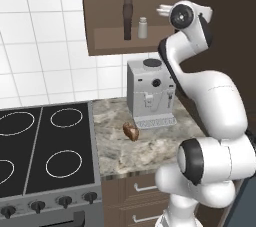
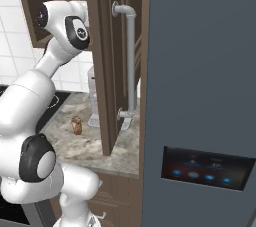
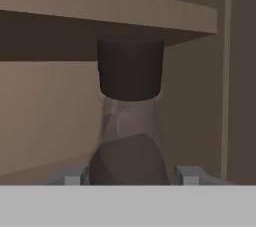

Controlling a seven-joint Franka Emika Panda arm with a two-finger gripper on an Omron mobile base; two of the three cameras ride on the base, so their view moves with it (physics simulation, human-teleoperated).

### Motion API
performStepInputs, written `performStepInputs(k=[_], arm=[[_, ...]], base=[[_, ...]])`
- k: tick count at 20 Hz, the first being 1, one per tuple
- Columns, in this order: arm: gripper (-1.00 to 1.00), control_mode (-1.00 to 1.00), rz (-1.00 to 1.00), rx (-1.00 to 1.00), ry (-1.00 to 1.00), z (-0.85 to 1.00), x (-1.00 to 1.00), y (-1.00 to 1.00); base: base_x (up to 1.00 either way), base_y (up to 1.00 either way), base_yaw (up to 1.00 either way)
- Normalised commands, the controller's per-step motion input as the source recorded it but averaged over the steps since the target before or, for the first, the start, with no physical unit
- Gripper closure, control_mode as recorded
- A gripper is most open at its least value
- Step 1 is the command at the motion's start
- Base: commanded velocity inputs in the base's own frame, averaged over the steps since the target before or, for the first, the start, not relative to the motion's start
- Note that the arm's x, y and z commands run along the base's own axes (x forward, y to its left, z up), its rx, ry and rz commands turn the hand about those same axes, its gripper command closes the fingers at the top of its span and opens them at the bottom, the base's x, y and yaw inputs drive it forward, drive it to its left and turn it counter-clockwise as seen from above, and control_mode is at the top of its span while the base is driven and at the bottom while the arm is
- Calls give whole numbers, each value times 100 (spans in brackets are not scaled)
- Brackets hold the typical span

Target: There are various items on the counter. Only move the condiments/shakers into the cabinet.

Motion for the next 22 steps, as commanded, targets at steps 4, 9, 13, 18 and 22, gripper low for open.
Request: performStepInputs(k=[4,9,13,18,22], arm=[[100,-100,0,0,0,0,38,0],[100,-100,0,0,0,0,31,0],[100,-100,0,0,0,-2,23,-1],[100,-100,0,0,0,-14,12,-6],[100,-100,0,0,0,-8,8,-7]], base=[[0,0,0],[0,0,0],[0,0,0],[0,0,0],[0,0,0]])
